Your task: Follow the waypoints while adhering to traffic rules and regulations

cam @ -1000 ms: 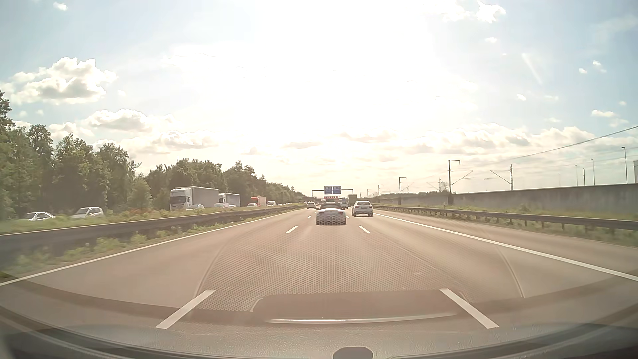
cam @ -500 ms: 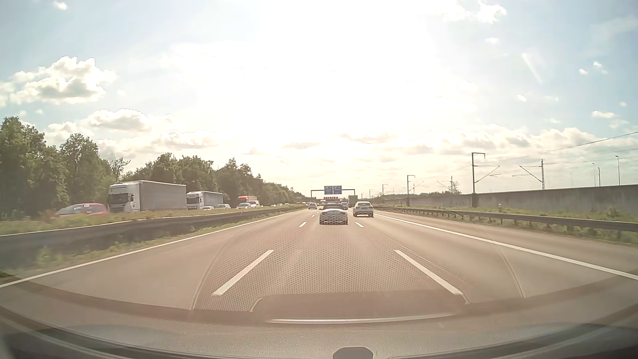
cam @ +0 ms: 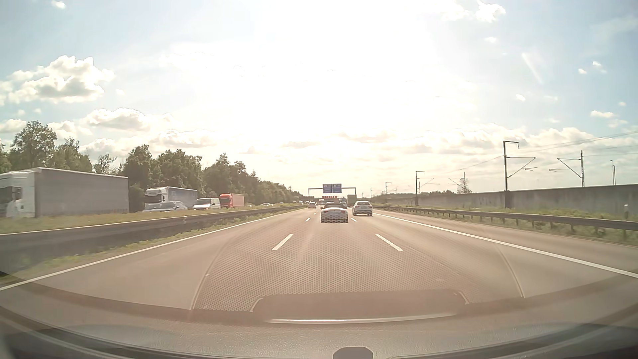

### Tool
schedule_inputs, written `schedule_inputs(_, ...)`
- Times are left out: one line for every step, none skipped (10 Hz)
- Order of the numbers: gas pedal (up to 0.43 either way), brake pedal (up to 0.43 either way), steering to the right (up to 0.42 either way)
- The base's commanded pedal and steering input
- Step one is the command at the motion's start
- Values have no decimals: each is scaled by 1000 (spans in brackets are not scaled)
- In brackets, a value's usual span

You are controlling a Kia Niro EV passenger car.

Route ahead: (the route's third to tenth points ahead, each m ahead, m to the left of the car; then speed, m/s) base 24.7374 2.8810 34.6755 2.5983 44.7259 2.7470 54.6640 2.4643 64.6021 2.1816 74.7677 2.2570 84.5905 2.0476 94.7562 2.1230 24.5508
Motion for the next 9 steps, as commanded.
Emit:
schedule_inputs(130,0,0)
schedule_inputs(130,0,0)
schedule_inputs(130,0,0)
schedule_inputs(130,0,0)
schedule_inputs(130,0,0)
schedule_inputs(130,0,0)
schedule_inputs(138,0,0)
schedule_inputs(150,0,0)
schedule_inputs(150,0,0)
